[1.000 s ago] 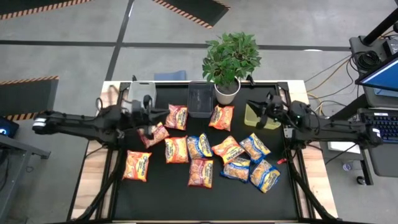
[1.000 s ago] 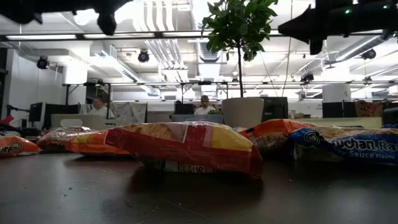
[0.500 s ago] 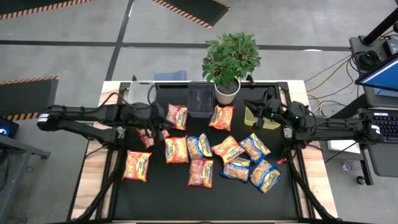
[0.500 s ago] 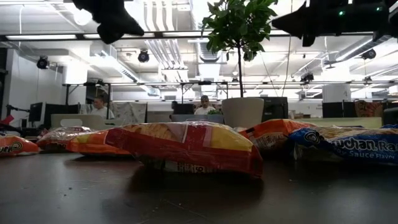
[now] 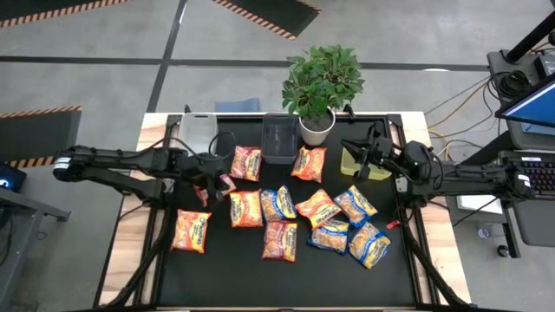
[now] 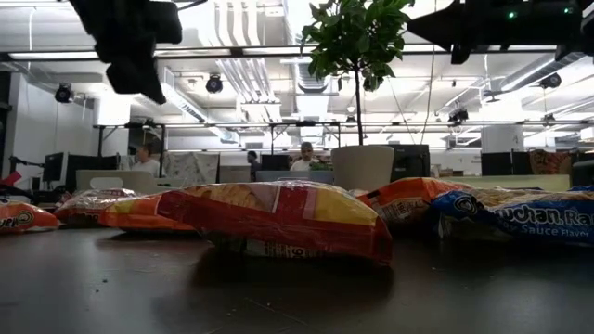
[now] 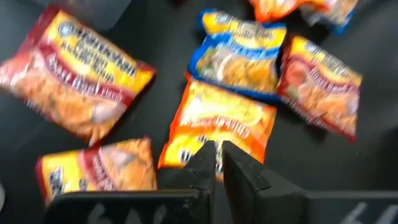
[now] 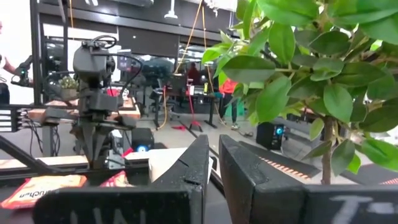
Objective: Sort Maruchan noodles
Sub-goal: Put the red noodle pack into the white bin
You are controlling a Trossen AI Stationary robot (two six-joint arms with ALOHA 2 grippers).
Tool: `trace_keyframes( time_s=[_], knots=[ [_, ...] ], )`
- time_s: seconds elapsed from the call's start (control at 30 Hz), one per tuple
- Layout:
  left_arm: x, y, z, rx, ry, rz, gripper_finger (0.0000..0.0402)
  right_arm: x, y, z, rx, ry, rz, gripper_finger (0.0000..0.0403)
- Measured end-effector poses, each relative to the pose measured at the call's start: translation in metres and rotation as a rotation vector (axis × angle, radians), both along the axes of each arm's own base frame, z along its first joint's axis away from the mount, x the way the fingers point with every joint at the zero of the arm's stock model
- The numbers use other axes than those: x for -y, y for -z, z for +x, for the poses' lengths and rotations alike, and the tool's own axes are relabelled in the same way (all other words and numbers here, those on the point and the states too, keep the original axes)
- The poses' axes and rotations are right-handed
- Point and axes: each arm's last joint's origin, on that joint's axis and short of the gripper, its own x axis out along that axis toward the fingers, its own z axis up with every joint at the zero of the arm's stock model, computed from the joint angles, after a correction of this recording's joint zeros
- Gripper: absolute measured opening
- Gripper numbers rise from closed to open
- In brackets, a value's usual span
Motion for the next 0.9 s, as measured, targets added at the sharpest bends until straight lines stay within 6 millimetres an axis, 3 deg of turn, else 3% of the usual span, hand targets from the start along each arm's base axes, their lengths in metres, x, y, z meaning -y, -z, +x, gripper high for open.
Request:
trace_keyframes(
  time_s=[0.27,0.4,0.53,0.9],
  knots=[
    [-0.003,0.015,-0.013,-0.230,-0.154,0.045,0.0142,0.000,0.000,0.000,-0.004,0.002,-0.008,0.0029],
    [-0.005,0.024,-0.011,-0.275,-0.124,0.116,0.0197,0.000,0.000,0.000,-0.008,0.003,-0.008,0.0029],
    [-0.007,0.035,-0.012,-0.309,-0.135,0.189,0.0206,0.000,0.001,0.000,-0.018,0.003,-0.007,0.0029],
    [-0.009,0.077,-0.027,-0.240,-0.175,0.244,0.0178,0.000,0.003,0.001,-0.037,0.005,-0.010,0.0029]
  ],
)
